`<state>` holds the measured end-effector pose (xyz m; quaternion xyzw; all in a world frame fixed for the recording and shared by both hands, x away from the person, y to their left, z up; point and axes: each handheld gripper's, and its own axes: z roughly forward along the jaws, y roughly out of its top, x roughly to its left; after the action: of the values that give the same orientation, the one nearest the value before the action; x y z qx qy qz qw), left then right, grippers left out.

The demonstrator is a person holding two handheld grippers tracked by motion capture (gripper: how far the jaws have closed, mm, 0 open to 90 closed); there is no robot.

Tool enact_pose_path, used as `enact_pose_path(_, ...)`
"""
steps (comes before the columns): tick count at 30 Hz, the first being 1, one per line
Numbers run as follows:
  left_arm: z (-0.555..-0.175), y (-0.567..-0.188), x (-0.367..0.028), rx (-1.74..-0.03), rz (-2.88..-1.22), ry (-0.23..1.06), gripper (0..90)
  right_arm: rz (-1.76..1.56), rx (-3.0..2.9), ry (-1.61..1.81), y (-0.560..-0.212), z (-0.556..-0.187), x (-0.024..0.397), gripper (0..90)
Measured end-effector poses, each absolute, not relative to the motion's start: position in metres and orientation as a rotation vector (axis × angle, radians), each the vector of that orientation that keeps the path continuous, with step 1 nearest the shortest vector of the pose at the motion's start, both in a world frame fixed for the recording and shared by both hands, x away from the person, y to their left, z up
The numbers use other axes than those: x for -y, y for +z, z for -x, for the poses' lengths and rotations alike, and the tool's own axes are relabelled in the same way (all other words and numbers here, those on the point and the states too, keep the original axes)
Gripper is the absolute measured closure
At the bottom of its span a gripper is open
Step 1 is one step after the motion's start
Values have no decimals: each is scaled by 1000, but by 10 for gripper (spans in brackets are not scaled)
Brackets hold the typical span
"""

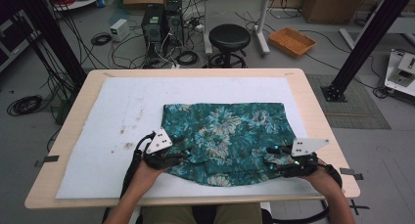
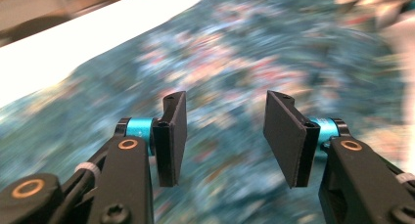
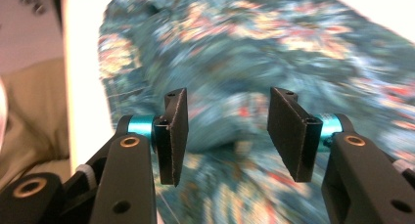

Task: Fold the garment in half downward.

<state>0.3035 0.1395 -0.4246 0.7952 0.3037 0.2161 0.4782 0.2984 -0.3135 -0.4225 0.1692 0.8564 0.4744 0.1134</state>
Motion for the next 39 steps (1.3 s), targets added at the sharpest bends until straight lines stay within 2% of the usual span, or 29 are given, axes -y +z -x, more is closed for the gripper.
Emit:
enact_pose_path(3, -309, -430, -151, -905, -1964, 555, 513, -569, -2439, 1421, -420, -299, 330, 509)
enact_pose_path(5, -310, -434, -156, -954, -1970, 563, 514, -707, -2350, 1394, -420, -300, 339, 509)
enact_pose_path(8, -309, -439, -157, -981, -2007, 548, 531, -948, -2245, 1254, -425, -304, 350, 531)
enact_pose_path(11, -307, -444, -156, -998, -2066, 557, 569, -1058, -2227, 1127, -433, -306, 354, 595)
enact_pose_path(15, -307, -449, -156, -1018, -2086, 545, 609, -1168, -2223, 1018, -443, -311, 354, 611)
enact_pose_path(17, -306, -449, -157, -1024, -2077, 538, 645, -1192, -2239, 959, -448, -313, 352, 633)
enact_pose_path(19, -304, -450, -157, -1017, -2079, 541, 740, -1197, -2234, 957, -449, -314, 351, 676)
enact_pose_path(21, -302, -450, -157, -1007, -2082, 552, 843, -1207, -2238, 955, -448, -313, 350, 767)
enact_pose_path(23, -301, -449, -157, -1010, -2082, 544, 867, -1208, -2245, 945, -447, -312, 349, 856)
enact_pose_path(35, -285, -442, -173, -1005, -2036, 468, 865, -1225, -2298, 1005, -425, -295, 360, 884)
enact_pose_path(36, -284, -443, -173, -1012, -2031, 471, 848, -1235, -2315, 1004, -425, -295, 361, 883)
enact_pose_path(39, -284, -441, -174, -1018, -2005, 479, 705, -1270, -2359, 987, -430, -295, 361, 866)
